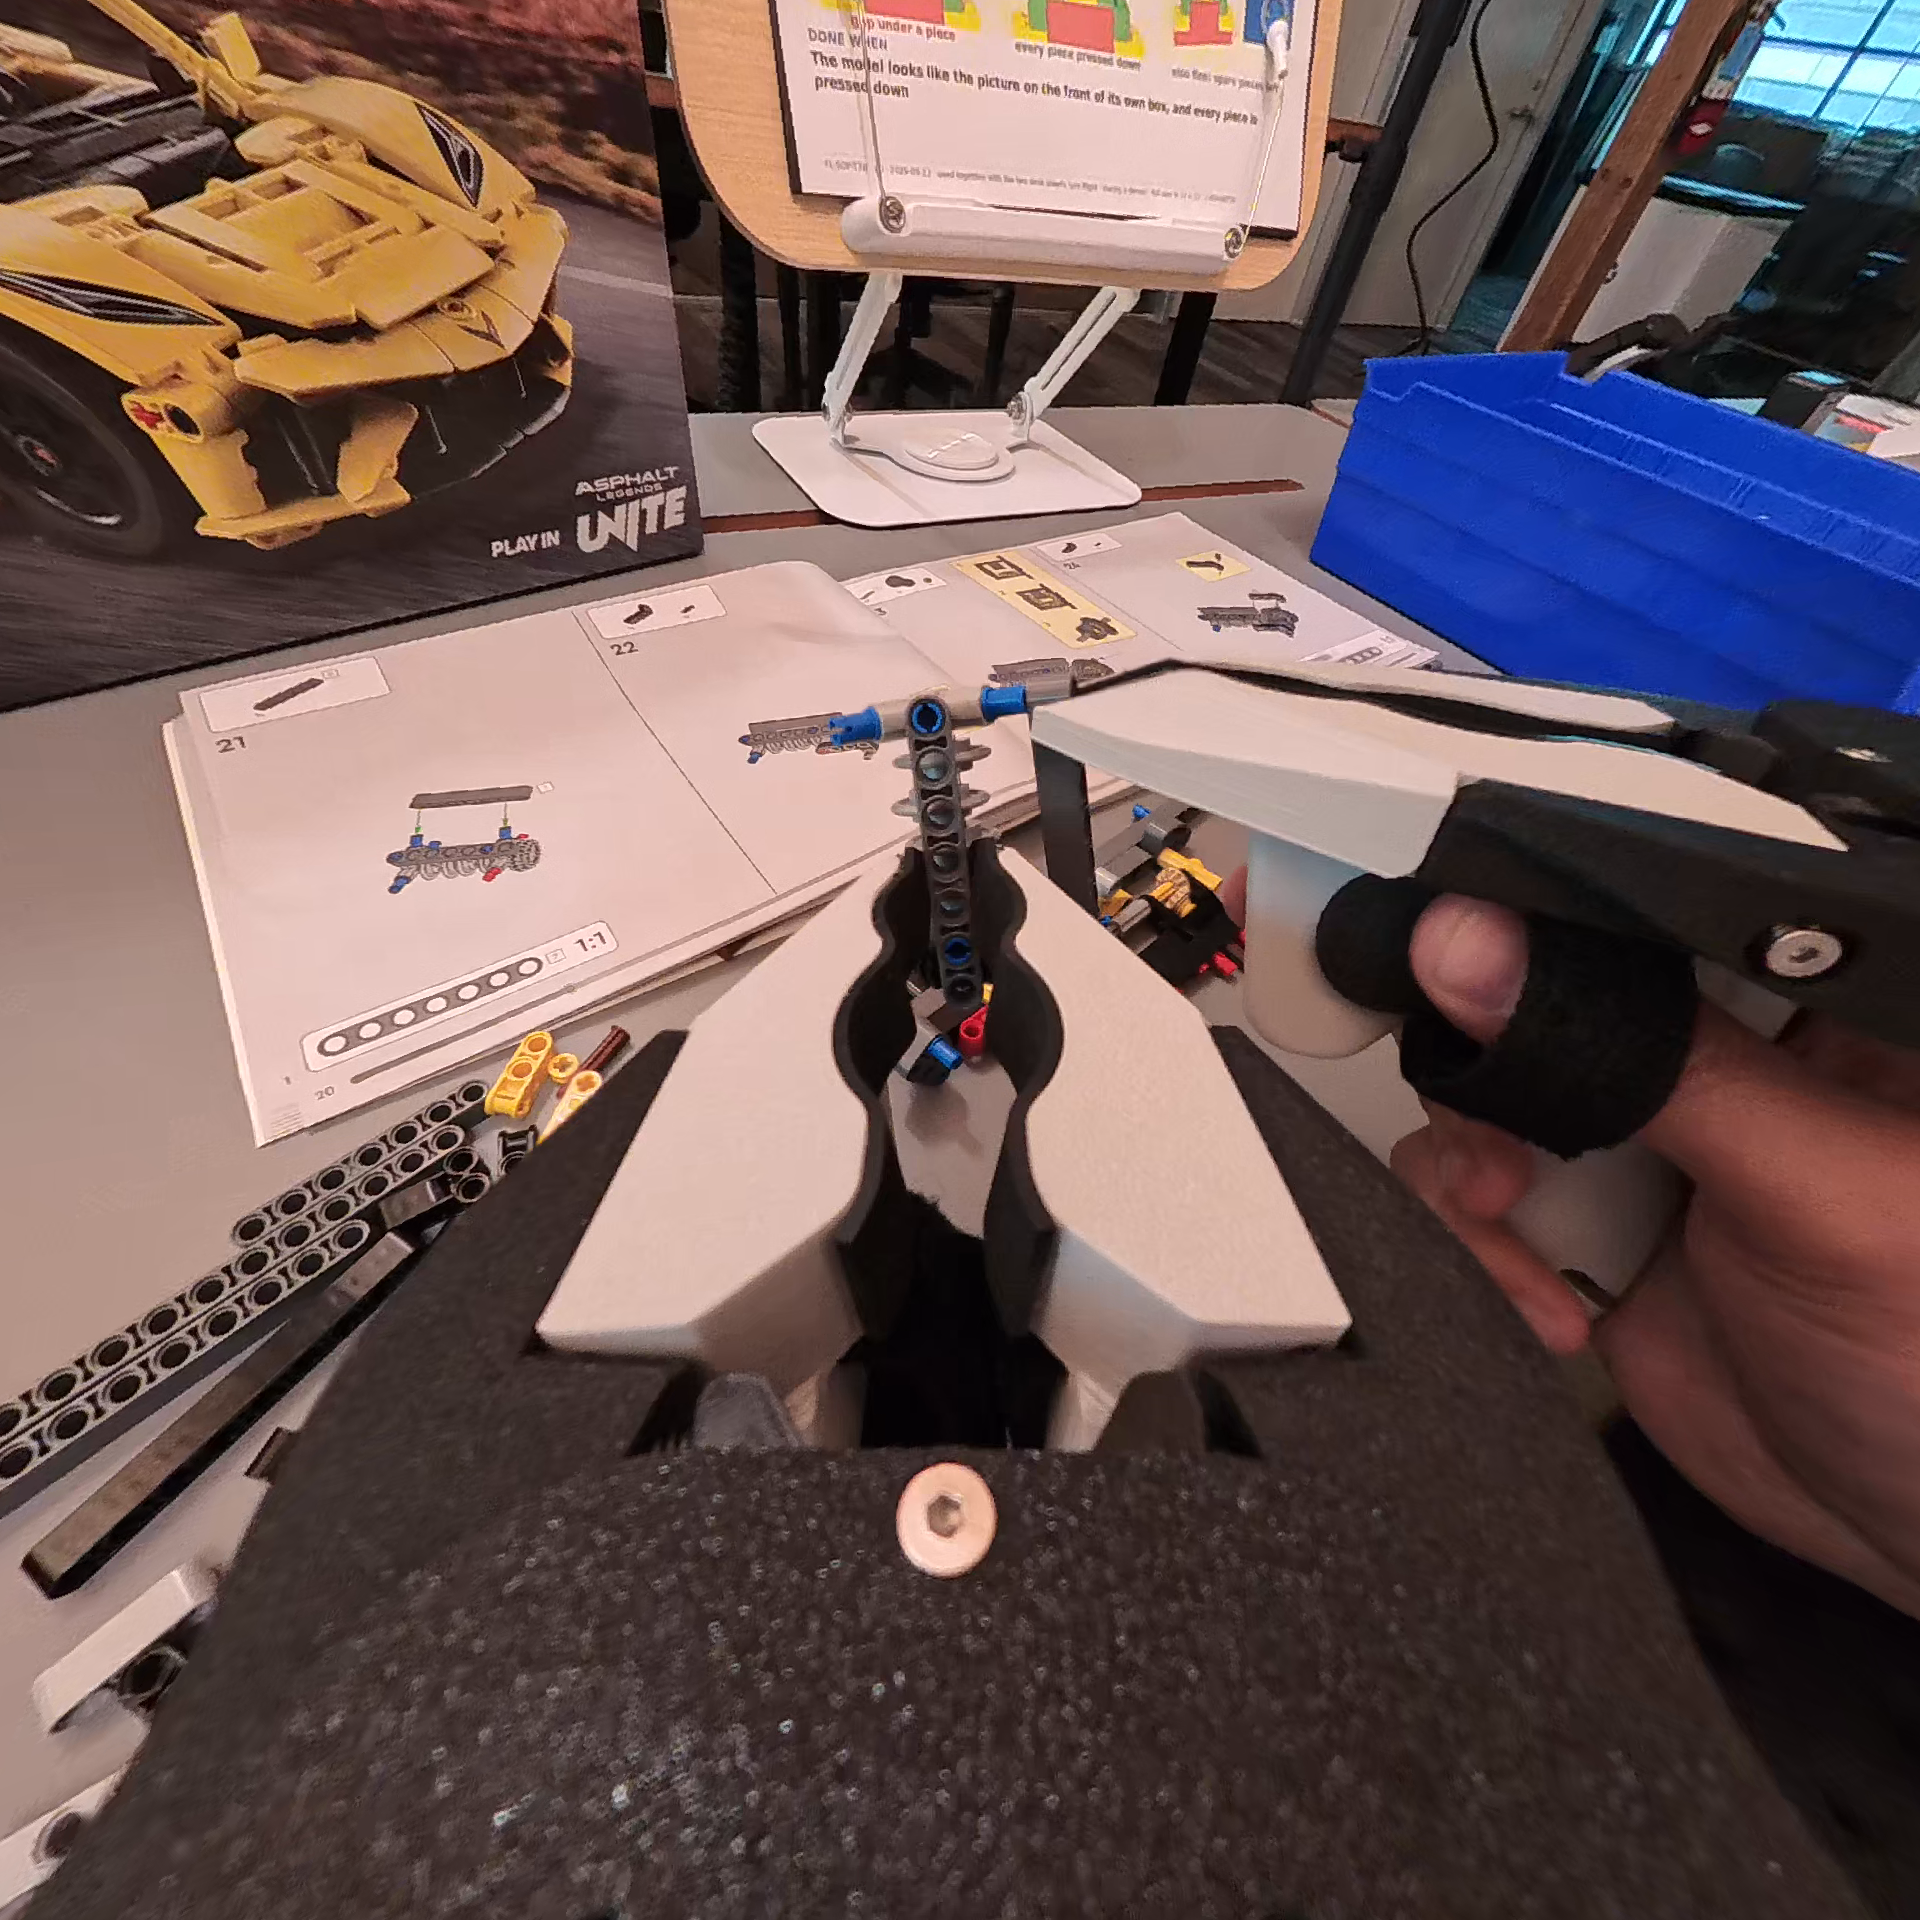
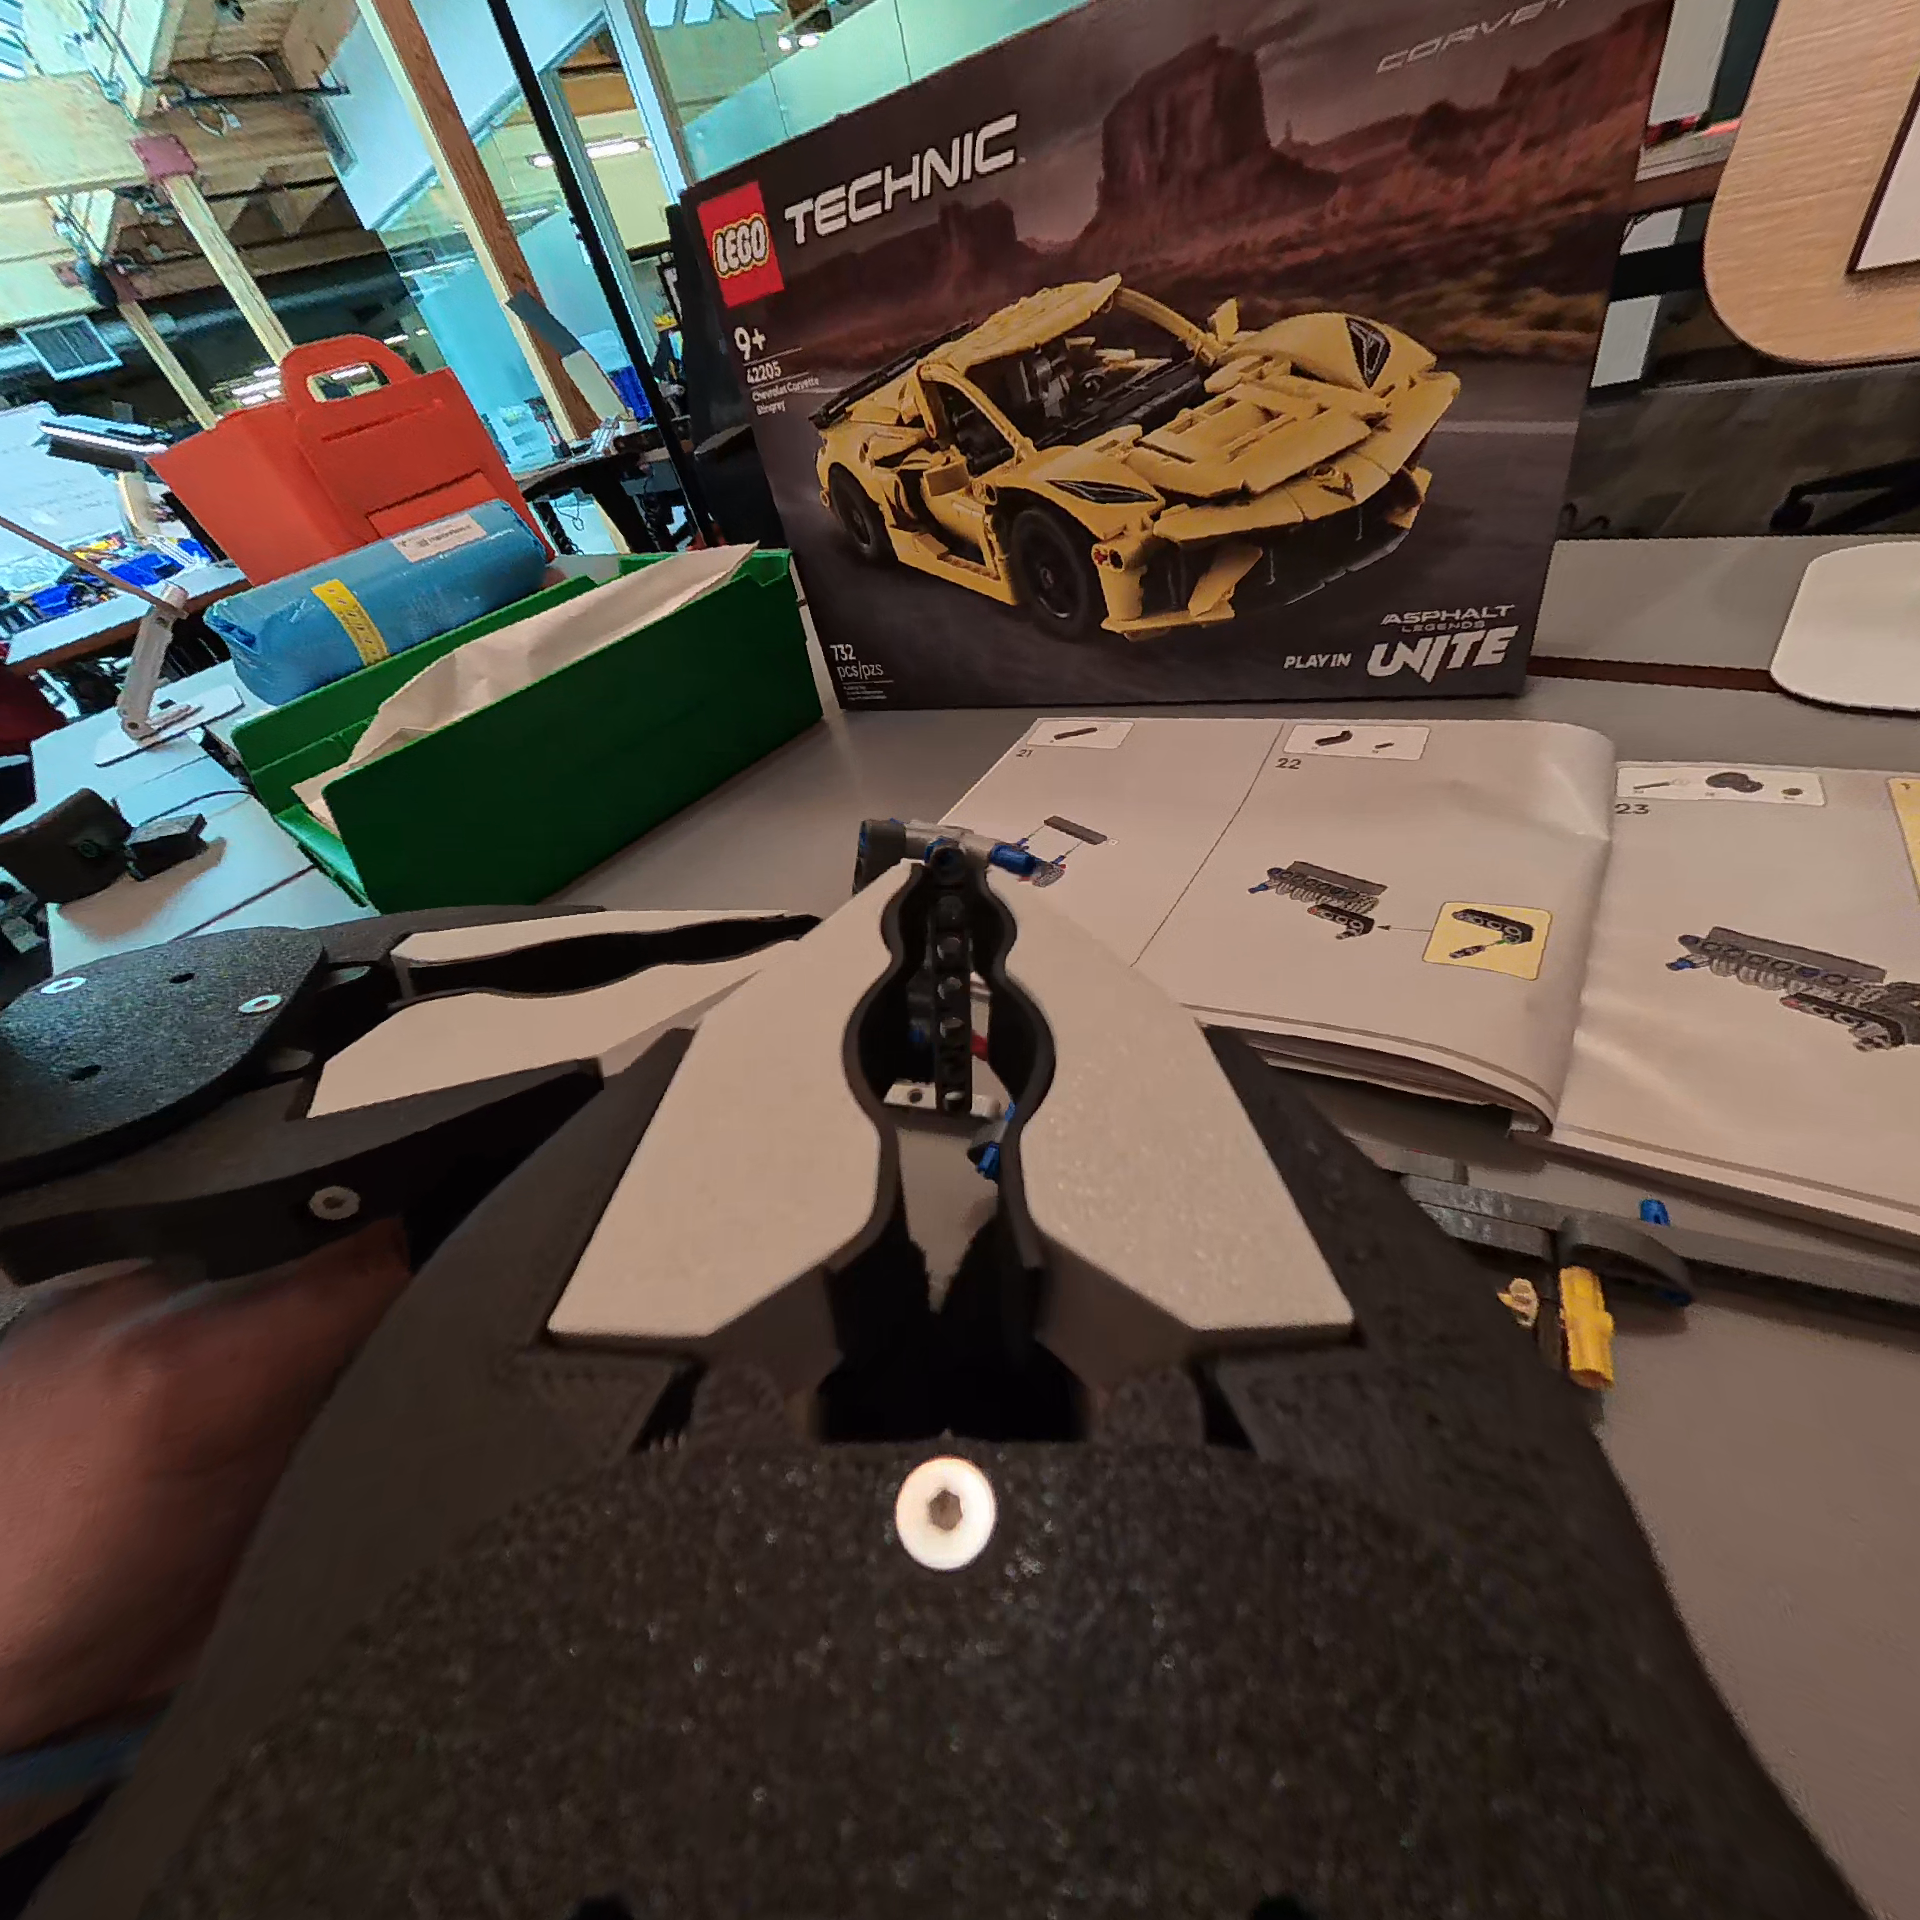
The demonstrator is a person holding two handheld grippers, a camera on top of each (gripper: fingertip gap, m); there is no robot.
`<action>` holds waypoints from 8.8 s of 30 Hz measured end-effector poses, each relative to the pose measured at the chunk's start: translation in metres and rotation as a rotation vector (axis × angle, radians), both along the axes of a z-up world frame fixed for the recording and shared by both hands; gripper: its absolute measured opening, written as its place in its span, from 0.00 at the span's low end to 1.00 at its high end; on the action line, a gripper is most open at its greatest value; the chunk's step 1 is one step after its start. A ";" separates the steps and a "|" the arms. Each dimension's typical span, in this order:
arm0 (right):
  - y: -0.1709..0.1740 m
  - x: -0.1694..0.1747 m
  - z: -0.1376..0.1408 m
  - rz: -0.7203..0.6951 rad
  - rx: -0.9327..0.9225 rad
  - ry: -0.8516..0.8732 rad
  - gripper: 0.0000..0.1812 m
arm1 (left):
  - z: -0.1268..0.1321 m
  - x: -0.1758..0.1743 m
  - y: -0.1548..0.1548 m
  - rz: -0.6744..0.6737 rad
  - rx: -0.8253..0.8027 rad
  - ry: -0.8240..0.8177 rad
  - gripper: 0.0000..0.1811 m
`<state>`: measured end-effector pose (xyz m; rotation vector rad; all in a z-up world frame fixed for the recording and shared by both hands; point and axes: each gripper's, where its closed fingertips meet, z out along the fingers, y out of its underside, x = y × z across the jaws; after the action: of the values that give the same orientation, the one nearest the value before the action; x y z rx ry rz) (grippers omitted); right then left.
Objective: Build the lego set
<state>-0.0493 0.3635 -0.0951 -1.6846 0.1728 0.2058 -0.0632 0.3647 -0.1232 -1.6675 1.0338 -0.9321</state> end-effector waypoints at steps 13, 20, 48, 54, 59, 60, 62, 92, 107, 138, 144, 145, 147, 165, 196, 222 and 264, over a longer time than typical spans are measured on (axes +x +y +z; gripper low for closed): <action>0.002 -0.002 0.001 0.018 0.024 0.097 0.04 | 0.002 -0.001 0.000 0.022 0.071 0.027 0.04; -0.003 -0.002 0.005 0.133 0.027 0.298 0.04 | 0.012 -0.004 -0.002 0.083 0.336 0.129 0.04; -0.013 0.002 -0.008 0.456 -0.163 0.580 0.04 | 0.007 -0.001 -0.012 0.022 0.472 0.203 0.04; -0.011 0.001 -0.010 0.483 -0.193 0.663 0.04 | 0.009 -0.002 -0.011 0.028 0.527 0.219 0.04; -0.012 -0.001 -0.003 0.431 -0.127 0.498 0.04 | 0.015 -0.004 -0.010 0.032 0.516 0.181 0.04; -0.013 -0.001 -0.001 0.428 -0.115 0.483 0.04 | 0.017 -0.004 -0.011 0.025 0.505 0.161 0.05; -0.015 -0.002 0.004 0.451 -0.090 0.498 0.04 | 0.016 -0.003 -0.014 -0.013 0.468 0.137 0.05; -0.040 -0.018 -0.020 0.525 -0.124 0.913 0.04 | -0.004 -0.021 -0.038 -0.180 0.604 0.307 0.05; -0.035 -0.011 -0.032 0.341 -0.148 0.173 0.04 | -0.005 -0.020 -0.039 -0.226 0.483 0.270 0.05; -0.037 -0.022 -0.038 0.441 -0.205 0.338 0.04 | -0.011 -0.028 -0.044 -0.350 0.457 0.291 0.05; -0.038 -0.022 -0.036 0.429 -0.242 0.197 0.04 | -0.016 -0.026 -0.036 -0.296 0.486 0.282 0.05; -0.038 -0.023 -0.036 0.438 -0.260 0.188 0.04 | -0.017 -0.026 -0.035 -0.291 0.512 0.293 0.05; -0.039 -0.024 -0.034 0.468 -0.293 0.254 0.04 | -0.018 -0.026 -0.033 -0.278 0.551 0.300 0.05; -0.053 -0.018 -0.007 0.531 -0.321 -0.236 0.04 | 0.009 -0.017 -0.053 -0.503 0.054 0.025 0.39; -0.057 -0.033 -0.023 0.689 -0.307 0.309 0.07 | 0.011 -0.015 -0.058 -0.655 -0.009 -0.090 0.13; -0.045 -0.032 -0.043 0.582 -0.238 0.138 0.04 | 0.011 -0.019 -0.034 -0.590 -0.188 -0.144 0.24; -0.043 -0.036 -0.033 0.581 -0.175 0.224 0.04 | 0.004 -0.019 -0.042 -0.622 -0.228 -0.096 0.16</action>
<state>-0.0849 0.3210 -0.1277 -1.8502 -0.1427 0.8357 -0.0827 0.3223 -0.1189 -1.4762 1.4584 -1.5638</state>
